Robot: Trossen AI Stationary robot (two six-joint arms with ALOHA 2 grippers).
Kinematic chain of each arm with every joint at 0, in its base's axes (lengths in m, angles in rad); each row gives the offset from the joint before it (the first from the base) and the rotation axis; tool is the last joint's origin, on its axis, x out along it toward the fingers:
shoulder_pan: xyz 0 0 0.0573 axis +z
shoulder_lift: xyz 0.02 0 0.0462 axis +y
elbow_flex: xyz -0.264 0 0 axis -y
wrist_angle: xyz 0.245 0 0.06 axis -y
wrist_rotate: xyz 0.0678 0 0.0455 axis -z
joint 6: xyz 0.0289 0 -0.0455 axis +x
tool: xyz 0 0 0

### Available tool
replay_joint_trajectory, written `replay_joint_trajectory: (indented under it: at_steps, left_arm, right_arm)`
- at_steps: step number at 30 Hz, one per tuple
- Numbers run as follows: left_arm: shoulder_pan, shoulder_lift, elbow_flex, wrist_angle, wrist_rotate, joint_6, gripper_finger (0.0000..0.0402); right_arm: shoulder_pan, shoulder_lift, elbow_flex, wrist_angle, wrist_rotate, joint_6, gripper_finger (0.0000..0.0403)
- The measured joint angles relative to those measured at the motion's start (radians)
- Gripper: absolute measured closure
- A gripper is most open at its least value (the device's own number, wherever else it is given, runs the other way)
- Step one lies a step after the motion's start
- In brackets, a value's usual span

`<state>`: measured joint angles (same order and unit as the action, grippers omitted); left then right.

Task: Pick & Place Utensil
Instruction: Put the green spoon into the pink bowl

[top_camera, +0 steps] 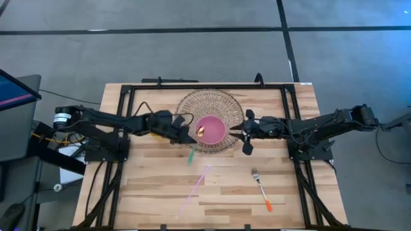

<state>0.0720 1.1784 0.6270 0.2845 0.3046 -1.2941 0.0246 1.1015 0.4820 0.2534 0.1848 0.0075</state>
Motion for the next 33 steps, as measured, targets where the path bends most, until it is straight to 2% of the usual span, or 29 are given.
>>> replay_joint_trajectory:
  at_steps: [3, 8, 13, 17, 20, 22, 25, 33]
  left_arm:
    - [0.062, 0.049, -0.001, 0.049, 0.056, -0.07, 0.0393]
    - [0.109, 0.169, 0.001, 0.224, 0.149, -0.108, 0.0387]
    - [0.141, 0.296, 0.004, 0.266, 0.216, -0.199, 0.039]
    - [0.159, 0.368, 0.038, 0.27, 0.257, -0.243, 0.0392]
    - [0.177, 0.395, 0.08, 0.282, 0.273, -0.259, 0.0389]
    - [0.191, 0.406, 0.109, 0.278, 0.291, -0.259, 0.0388]
    - [0.205, 0.408, 0.13, 0.282, 0.315, -0.259, 0.0388]
    - [0.205, 0.408, 0.13, 0.27, 0.336, -0.258, 0.0389]
  right_arm:
    - [0.0, 0.0, 0.0, 0.024, 0.0, -0.01, 0.0304]
    - [-0.022, 0.0, 0.0, 0.072, 0.008, -0.017, 0.0304]
    - [-0.061, 0.0, 0.0, 0.096, 0.028, -0.008, 0.0313]
    - [-0.084, 0.0, 0.0, 0.094, 0.025, 0.028, 0.0341]
    - [-0.091, 0.012, 0.0, 0.109, 0.025, 0.028, 0.038]
    - [-0.092, 0.038, 0.0, 0.14, 0.025, 0.028, 0.0396]
    - [-0.104, 0.115, 0.01, 0.22, 0.03, 0.105, 0.0396]
    - [-0.133, 0.365, 0.139, 0.217, 0.023, 0.126, 0.0402]
